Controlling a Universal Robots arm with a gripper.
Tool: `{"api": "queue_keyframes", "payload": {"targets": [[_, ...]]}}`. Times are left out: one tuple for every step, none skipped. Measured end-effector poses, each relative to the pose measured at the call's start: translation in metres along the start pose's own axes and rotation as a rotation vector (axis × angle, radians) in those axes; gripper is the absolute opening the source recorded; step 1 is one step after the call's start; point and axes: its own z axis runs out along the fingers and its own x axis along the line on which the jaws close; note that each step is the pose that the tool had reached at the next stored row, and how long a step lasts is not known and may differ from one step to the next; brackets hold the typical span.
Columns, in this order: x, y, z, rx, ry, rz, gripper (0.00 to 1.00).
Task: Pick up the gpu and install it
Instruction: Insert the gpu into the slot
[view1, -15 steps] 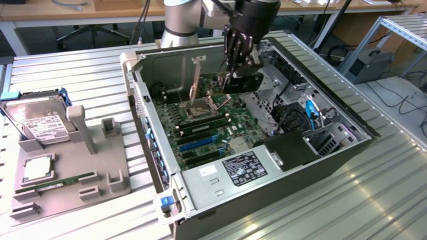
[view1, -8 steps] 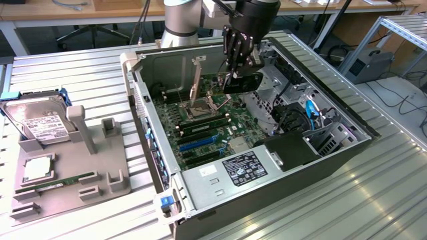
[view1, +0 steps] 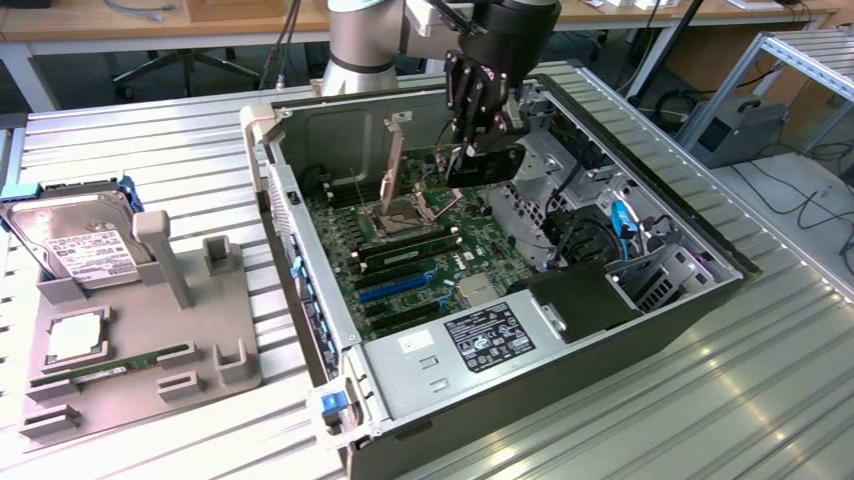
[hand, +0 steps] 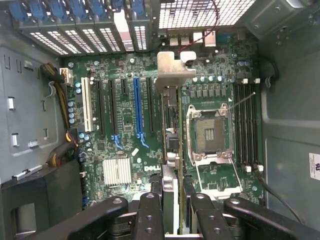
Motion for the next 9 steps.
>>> {"api": "queue_keyframes", "payload": {"targets": [[0.0000, 0.0000, 0.0000, 0.0000, 0.0001, -0.003, 0.27], [0.0000, 0.0000, 0.0000, -0.0002, 0.0003, -0.008, 0.27], [0.0000, 0.0000, 0.0001, -0.0003, 0.0005, -0.012, 0.27], [0.0000, 0.0000, 0.0001, -0.0003, 0.0006, -0.016, 0.27], [0.0000, 0.0000, 0.0001, -0.0004, 0.0007, -0.018, 0.27], [0.0000, 0.0000, 0.0001, -0.0005, 0.0009, -0.021, 0.27], [0.0000, 0.0000, 0.0001, -0.0006, 0.0011, -0.024, 0.27], [0.0000, 0.0000, 0.0001, -0.0007, 0.0012, -0.027, 0.27], [0.0000, 0.0000, 0.0002, -0.0007, 0.0013, -0.030, 0.27]]}}
